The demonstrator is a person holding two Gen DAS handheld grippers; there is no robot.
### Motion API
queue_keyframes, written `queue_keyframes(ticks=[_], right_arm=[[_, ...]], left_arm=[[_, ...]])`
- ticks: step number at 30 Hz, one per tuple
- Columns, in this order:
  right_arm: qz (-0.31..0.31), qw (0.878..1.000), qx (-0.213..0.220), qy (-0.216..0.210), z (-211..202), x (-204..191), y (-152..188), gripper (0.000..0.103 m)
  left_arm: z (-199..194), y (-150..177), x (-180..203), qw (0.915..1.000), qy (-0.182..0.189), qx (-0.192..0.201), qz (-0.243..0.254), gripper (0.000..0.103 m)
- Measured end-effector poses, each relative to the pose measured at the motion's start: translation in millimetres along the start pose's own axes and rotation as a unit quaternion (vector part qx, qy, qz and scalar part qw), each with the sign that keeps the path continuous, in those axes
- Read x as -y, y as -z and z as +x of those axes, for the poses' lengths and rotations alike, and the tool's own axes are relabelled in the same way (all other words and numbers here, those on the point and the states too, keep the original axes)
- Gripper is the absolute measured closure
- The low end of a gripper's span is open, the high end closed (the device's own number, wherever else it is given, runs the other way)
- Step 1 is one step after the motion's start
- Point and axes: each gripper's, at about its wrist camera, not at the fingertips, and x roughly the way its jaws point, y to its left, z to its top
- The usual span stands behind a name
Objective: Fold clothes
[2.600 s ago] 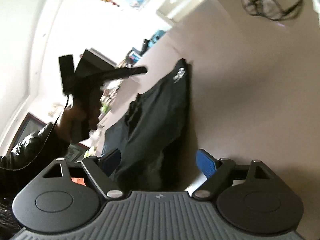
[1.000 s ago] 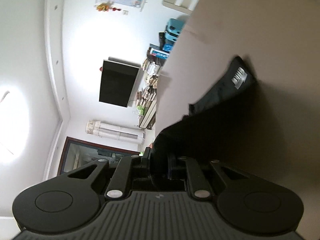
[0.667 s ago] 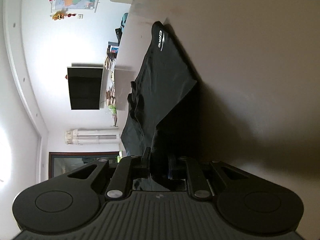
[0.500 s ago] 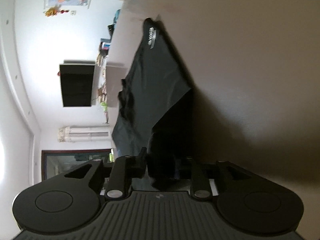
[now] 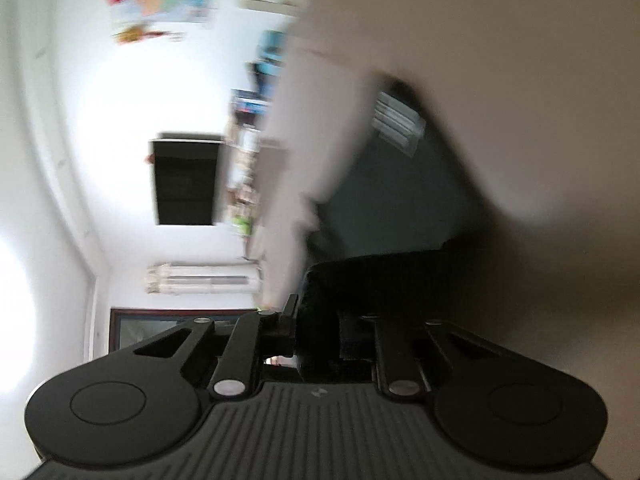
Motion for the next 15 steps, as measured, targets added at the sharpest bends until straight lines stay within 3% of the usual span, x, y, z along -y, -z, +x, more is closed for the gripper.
queue_keyframes(ticks=[1,2,4,7,10,13,15], right_arm=[[-0.017,1.0,0.007,-0.013,-2.8,-14.6,-6.3,0.087],[-0.056,0.998,0.023,-0.036,-2.2,-47.5,-17.2,0.087],[-0.123,0.988,0.051,-0.076,-4.4,-107.4,-32.9,0.087],[-0.148,0.982,0.069,-0.095,-12.0,-126.8,-27.9,0.087],[-0.114,0.988,0.061,-0.084,-13.5,-99.8,-11.4,0.087],[-0.064,0.996,0.036,-0.043,-5.5,-48.2,15.1,0.087],[-0.03,0.999,0.019,-0.009,-9.6,-11.9,32.5,0.087]], left_arm=[[-2.4,-7.3,13.3,0.9998,0.012,0.009,0.013,0.095],[-11.4,-22.0,44.1,0.9979,0.04,0.03,0.042,0.095],[-23.4,-30.7,67.7,0.995,0.061,0.047,0.065,0.095],[-47.9,-27.2,78.2,0.992,0.079,0.068,0.071,0.095],[-65.1,-2.3,49.2,0.9955,0.063,0.06,0.037,0.095],[-83.9,34.2,-3.9,0.9993,0.016,0.03,-0.013,0.095],[-84.0,74.9,-66.4,0.9958,-0.053,-0.003,-0.075,0.095]])
